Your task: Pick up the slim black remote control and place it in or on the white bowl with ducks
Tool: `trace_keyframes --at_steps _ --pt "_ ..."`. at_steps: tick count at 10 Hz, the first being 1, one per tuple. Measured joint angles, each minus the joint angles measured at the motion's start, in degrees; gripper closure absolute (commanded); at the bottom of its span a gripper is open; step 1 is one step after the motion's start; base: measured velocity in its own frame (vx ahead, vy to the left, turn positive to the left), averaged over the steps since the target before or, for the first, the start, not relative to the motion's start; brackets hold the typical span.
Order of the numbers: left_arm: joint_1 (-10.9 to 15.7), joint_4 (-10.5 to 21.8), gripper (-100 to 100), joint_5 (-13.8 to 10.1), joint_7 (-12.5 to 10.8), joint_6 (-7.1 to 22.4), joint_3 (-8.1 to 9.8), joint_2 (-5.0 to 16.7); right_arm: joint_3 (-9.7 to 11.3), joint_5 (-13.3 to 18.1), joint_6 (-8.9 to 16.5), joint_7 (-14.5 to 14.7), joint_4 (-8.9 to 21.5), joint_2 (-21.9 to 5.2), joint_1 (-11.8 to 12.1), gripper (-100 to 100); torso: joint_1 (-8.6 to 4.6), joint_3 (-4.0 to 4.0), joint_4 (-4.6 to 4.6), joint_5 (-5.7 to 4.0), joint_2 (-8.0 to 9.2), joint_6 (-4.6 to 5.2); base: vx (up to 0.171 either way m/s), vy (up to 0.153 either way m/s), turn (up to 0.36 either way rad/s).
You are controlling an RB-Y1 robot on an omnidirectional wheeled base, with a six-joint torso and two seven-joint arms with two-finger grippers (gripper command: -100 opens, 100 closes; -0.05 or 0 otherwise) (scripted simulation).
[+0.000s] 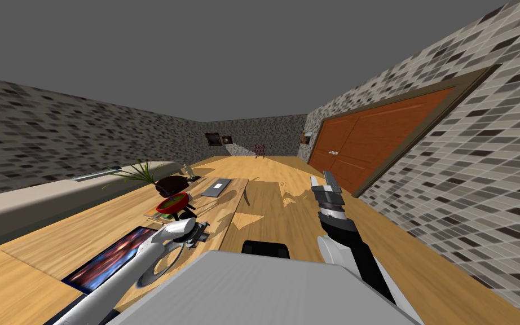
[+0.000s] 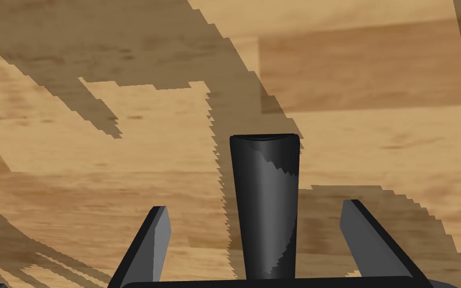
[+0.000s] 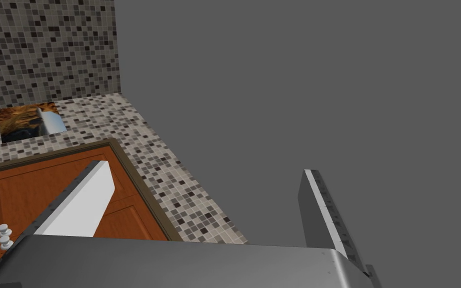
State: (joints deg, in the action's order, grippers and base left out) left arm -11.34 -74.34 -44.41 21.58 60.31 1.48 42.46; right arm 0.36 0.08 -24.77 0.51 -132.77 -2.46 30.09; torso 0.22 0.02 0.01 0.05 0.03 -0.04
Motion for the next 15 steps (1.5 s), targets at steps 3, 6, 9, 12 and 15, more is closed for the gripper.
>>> trace_keyframes --at_steps 3,6,9,12,15 --pt "2.8 4.2 -100 -2.1 2.5 4.1 0.65 0.2 0.0 0.0 0.0 0.0 0.0 0.0 0.0 0 -0.01 0.01 0.00 0.00 0.03 -0.02 -0.030 0.054 -0.078" --pt "4.3 6.5 0 -3.1 3.8 6.4 0.92 0.4 0.0 0.0 0.0 0.0 0.0 0.0 0.0 0 -0.13 -0.01 -0.01 -0.02 -0.02 -0.04 -0.014 0.020 -0.029" --pt "4.5 8.4 -100 -1.8 3.8 4.3 0.27 -1.5 0.0 0.0 0.0 0.0 0.0 0.0 0.0 0 -0.05 -0.04 -0.02 0.00 -0.07 -0.03 -0.001 0.042 -0.051" --pt "4.5 8.6 100 -1.2 3.4 3.6 0.04 -2.1 0.0 0.0 0.0 0.0 0.0 0.0 0.0 0 -0.19 -0.05 -0.02 -0.04 -0.09 -0.04 0.001 0.006 0.000" --pt "4.4 8.7 100 -1.3 3.3 3.8 0.07 -2.0 0.0 0.0 0.0 0.0 0.0 0.0 0.0 0 0.13 -0.20 -0.06 0.22 -0.35 0.13 -0.002 -0.001 0.002"
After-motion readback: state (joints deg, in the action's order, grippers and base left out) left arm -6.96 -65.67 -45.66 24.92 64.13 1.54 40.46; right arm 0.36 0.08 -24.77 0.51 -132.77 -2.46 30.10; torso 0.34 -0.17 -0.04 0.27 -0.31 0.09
